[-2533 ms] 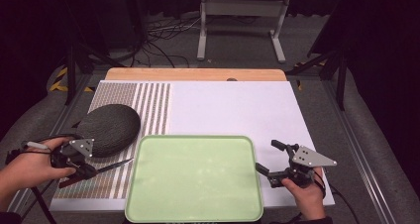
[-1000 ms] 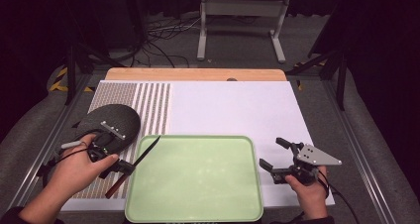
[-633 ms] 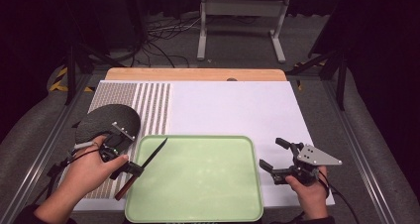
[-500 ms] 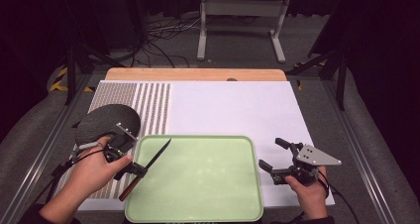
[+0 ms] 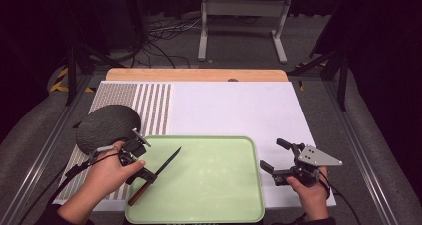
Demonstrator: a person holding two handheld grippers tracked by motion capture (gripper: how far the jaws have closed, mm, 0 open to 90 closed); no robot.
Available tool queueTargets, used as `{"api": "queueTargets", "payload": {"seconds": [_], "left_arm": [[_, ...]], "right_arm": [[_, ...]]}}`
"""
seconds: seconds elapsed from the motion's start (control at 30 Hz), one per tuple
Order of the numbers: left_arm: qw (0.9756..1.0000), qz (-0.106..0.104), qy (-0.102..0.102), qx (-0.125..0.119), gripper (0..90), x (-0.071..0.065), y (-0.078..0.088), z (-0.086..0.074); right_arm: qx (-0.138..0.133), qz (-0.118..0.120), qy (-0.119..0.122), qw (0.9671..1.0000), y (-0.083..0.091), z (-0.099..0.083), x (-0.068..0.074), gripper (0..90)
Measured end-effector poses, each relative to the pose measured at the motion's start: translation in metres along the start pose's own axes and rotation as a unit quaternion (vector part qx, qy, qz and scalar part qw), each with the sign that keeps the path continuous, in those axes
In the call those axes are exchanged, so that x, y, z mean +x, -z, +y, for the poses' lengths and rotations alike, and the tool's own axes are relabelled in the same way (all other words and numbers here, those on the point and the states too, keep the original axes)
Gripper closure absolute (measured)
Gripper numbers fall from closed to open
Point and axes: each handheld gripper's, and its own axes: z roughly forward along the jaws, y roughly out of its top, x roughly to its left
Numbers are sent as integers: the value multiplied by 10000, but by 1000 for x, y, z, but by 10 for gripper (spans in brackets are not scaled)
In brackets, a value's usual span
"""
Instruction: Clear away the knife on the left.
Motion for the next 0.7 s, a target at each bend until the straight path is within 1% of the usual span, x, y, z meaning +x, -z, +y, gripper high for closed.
{"api": "queueTargets", "payload": {"seconds": [0.2, 0.27, 0.3, 0.33, 0.47, 0.63, 0.7], "left_arm": [[9999, 65, -4, 85, 775, 2, -8, 3], [9999, 84, 8, 147, 775, 2, -11, 4], [9998, 110, 8, 179, 775, 2, -13, 5], [9996, 188, 30, 227, 776, 2, -15, 5], [9995, 195, 34, 261, 775, 3, -17, 6], [9993, 242, 122, 250, 775, 4, -19, 7], [9992, 235, 118, 289, 775, 5, -20, 7]], "right_arm": [[12, 18, 18, 10000, -1, 0, 0, 50], [-2, 26, 11, 10000, 0, 0, 0, 50], [4, 18, 12, 10000, 0, 0, 0, 50], [11, 10, 12, 10000, 0, 0, 0, 50], [27, 2, -2, 10000, -1, -1, 0, 50], [21, 11, -2, 10000, -1, -1, 0, 50], [30, 4, -1, 10000, -1, -1, 0, 50]]}}
